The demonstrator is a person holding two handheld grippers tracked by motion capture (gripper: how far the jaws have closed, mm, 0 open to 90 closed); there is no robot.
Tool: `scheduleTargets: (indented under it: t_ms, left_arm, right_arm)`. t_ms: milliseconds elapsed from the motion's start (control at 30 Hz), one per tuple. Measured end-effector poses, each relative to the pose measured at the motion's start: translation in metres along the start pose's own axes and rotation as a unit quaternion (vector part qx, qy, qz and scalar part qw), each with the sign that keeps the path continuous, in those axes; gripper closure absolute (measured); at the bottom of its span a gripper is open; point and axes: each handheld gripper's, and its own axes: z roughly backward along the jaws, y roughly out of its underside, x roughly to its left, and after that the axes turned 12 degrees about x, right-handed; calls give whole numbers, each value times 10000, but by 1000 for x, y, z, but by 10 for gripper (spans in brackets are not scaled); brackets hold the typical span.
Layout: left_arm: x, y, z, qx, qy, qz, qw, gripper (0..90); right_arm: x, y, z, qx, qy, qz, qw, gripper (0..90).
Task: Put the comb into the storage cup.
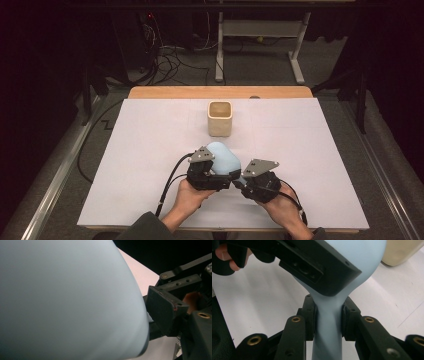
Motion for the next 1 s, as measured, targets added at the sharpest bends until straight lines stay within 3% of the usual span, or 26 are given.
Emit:
scheduleTargets:
  t_ms: [233,700,1000]
  left_arm:
    - [2,-1,4,95,122,94,9998,322]
    - [8,-2,16,150,600,145,9980,476]
    - [5,-6,18,223,628,89,9977,522]
  right_arm:
    - [1,-2,-2,38,54,37,10000,706]
    - [3,-6,-7,88,181,194,9996,704]
    - [1,-7,-7,7,122,113,9999,702]
